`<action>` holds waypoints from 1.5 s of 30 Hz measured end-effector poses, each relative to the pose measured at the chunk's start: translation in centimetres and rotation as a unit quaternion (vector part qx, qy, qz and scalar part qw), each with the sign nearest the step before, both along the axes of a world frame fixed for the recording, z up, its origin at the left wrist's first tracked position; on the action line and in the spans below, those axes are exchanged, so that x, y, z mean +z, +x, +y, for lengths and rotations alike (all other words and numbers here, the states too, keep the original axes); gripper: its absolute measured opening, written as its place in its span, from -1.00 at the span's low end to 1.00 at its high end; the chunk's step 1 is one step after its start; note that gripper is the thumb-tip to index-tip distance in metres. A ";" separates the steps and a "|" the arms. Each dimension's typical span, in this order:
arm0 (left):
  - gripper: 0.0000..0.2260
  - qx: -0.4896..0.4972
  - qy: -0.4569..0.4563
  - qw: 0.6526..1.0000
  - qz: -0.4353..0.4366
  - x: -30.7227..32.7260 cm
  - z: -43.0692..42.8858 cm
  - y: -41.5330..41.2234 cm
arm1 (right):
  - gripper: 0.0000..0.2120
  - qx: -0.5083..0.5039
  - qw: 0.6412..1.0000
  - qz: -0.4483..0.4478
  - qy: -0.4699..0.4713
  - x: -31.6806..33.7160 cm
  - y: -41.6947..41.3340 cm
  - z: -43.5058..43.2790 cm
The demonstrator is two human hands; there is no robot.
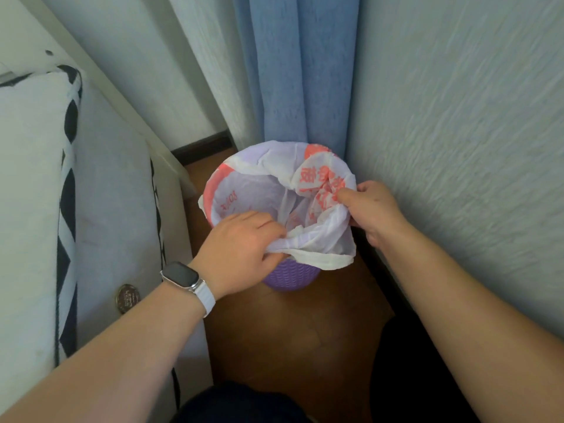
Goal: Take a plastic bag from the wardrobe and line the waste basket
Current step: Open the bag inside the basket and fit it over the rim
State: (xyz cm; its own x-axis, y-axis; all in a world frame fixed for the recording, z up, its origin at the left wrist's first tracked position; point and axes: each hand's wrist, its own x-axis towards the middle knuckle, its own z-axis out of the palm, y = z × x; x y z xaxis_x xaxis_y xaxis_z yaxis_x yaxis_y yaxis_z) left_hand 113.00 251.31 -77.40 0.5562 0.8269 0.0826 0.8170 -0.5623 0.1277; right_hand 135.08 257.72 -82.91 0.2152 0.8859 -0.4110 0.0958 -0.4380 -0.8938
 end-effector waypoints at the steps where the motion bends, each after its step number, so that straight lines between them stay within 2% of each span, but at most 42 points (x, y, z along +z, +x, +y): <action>1: -0.63 0.038 -0.042 0.998 -0.008 -0.1 0.0 -0.1 | -0.87 -0.004 1.000 -0.017 0.009 -0.1 0.1 0.0; 4: -0.34 0.130 -0.135 0.979 -0.074 -0.3 0.2 -0.5 | -0.80 -0.016 0.998 -0.046 0.034 -0.7 0.2 -0.1; 7: -0.41 0.253 -0.060 0.946 -0.193 -1.0 1.4 -1.1 | -0.79 -0.013 0.998 -0.053 0.028 -1.3 0.2 -0.4; 9: -0.50 0.390 -0.018 0.888 -0.241 -2.3 2.7 -2.0 | -0.79 -0.020 0.998 -0.054 0.037 -1.8 0.2 -0.6; 10: -0.51 0.448 -0.027 0.852 -0.268 -3.0 3.2 -2.5 | -0.80 -0.019 0.997 -0.059 0.042 -2.1 0.2 -0.6; 12: -0.52 0.496 -0.094 0.788 -0.353 -4.4 3.7 -3.1 | -0.85 -0.009 0.996 -0.079 0.051 -2.3 0.3 -0.7; 13: -0.55 0.492 -0.127 0.771 -0.384 -4.9 3.6 -3.2 | -0.86 -0.005 0.995 -0.087 0.054 -2.5 0.4 -0.7; 16: -0.65 0.467 -0.131 0.787 -0.381 -6.2 3.4 -3.4 | -0.83 0.002 0.993 -0.103 0.060 -3.0 0.6 -0.4; 19: -0.66 0.473 -0.121 0.788 -0.376 -6.7 3.4 -3.6 | -0.87 0.021 0.994 -0.092 0.063 -3.7 0.3 -0.3; 26: -0.68 0.474 -0.130 0.795 -0.354 -9.0 1.8 -3.9 | -0.81 0.058 0.992 -0.100 0.057 -5.8 0.0 -0.5; 35: -0.72 0.497 -0.163 0.774 -0.357 -11.1 -0.1 -4.6 | -0.66 0.135 0.980 -0.125 0.073 -6.9 -0.8 -0.7; 40: -0.59 0.529 -0.166 0.782 -0.283 -10.1 0.2 -4.0 | -0.69 0.148 0.973 -0.155 0.091 -6.1 -1.0 -0.9; 43: -0.50 0.526 -0.166 0.807 -0.210 -8.3 0.6 -2.9 | -0.63 0.151 0.956 -0.226 0.113 -4.7 -1.2 -1.5; 45: -0.47 0.482 -0.160 0.843 -0.179 -6.2 0.1 -1.8 | -0.58 0.159 0.945 -0.262 0.116 -3.0 -1.6 -2.6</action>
State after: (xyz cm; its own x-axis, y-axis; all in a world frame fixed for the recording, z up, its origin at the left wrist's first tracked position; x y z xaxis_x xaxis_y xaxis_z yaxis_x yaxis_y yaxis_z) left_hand 111.20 251.39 -83.56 -0.3990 0.8926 -0.2098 0.7524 0.4495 0.4814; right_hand 133.52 255.07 -85.89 0.0435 0.9930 -0.1095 0.6456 -0.1116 -0.7555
